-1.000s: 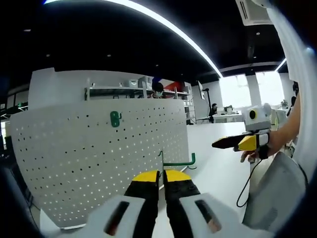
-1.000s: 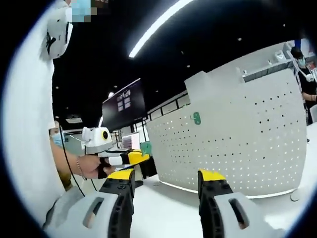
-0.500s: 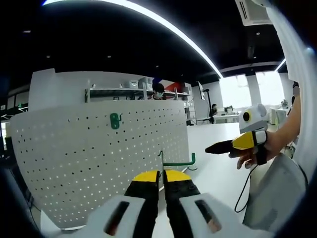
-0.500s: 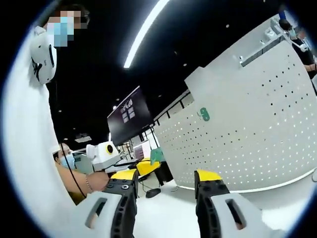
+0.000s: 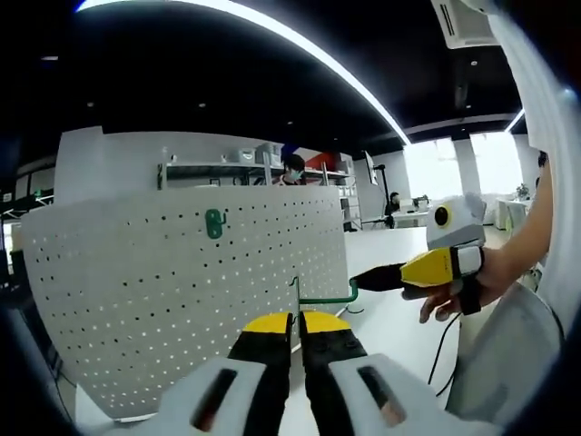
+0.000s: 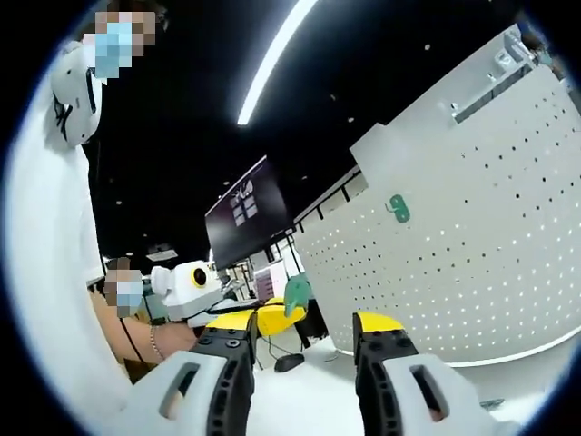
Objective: Insert the hook assembly into the mounting plate slot until the hook locks in place.
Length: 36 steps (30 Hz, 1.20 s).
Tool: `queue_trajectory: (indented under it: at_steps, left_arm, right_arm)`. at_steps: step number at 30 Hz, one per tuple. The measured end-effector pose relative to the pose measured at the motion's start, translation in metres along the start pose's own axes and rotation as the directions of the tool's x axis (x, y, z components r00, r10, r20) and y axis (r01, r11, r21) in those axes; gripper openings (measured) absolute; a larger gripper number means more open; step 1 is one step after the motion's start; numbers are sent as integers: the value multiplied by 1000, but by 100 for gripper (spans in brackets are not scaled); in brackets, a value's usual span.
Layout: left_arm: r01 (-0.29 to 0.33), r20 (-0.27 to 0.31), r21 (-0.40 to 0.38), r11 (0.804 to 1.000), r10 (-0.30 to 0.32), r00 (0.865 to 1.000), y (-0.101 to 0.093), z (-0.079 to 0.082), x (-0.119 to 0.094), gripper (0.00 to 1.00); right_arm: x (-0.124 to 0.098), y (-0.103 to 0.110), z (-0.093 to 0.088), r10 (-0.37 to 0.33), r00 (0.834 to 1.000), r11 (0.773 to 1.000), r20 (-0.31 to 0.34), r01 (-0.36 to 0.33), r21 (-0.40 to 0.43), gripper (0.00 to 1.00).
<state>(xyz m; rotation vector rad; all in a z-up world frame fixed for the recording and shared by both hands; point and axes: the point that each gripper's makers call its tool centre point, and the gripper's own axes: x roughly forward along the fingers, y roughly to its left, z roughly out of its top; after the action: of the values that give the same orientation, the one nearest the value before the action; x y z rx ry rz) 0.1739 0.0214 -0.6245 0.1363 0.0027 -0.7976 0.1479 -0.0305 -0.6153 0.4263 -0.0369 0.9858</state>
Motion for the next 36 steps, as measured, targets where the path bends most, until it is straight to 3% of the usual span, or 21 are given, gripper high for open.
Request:
queue_trajectory:
  at_steps: [18,36]
  left_arm:
    - [-11,3,-3,1000,11,1000,1,2,-6,3]
    - [-17,5,-7,1000,17,1000,-1,1,-9,3]
  right_arm:
    - [31,15,-8,45,999,999,-2,-45,4,35]
    - [48,22,-12,70,997,998,-16,-70,-5,23]
